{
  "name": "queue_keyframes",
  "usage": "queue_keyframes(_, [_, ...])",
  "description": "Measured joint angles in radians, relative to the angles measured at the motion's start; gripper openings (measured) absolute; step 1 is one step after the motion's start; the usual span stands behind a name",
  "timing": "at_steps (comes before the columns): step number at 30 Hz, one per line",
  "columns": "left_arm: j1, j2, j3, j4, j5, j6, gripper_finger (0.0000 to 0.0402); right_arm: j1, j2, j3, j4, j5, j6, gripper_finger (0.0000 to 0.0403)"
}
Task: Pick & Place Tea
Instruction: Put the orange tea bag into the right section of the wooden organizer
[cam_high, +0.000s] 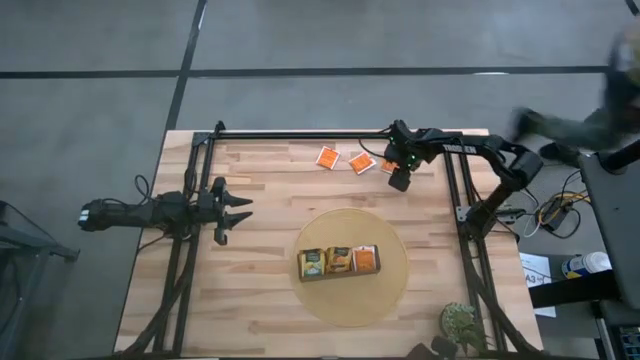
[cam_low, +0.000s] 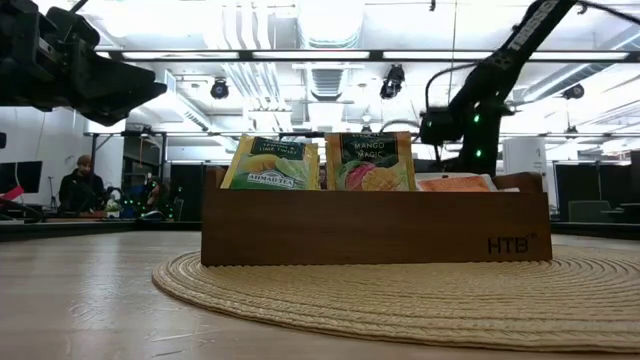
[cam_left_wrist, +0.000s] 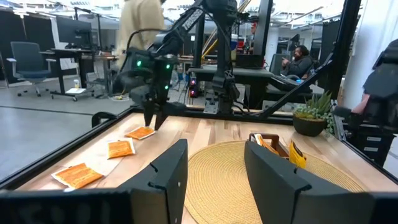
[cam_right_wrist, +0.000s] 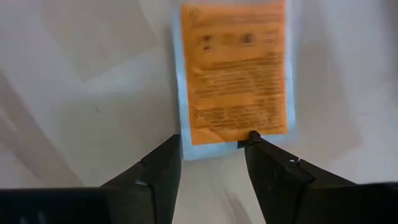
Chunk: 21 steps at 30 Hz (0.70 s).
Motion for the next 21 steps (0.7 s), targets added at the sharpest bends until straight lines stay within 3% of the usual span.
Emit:
queue_keyframes(7, [0.0,0.0,0.0,0.0,0.0,0.0,0.0153,-0.019,0.133,0.047,-0.036,-0.017,0.03,0.0163])
queue_keyframes(10, [0.0,0.0,0.0,0.0,0.0,0.0,0.0153,-0.015,0.141,0.07,-0.06,-0.015,0.039,0.0127])
queue_keyframes(15, [0.0,0.0,0.0,0.0,0.0,0.0,0.0153,-0.013,0.116,0.098,-0.113,-0.02,0.062,0.0026])
queue_keyframes(21, [0.0,0.0,0.0,-0.001,0.0,0.0,0.0153,0.027,0.05,0.101,-0.16,0.011,0.072,0.0009])
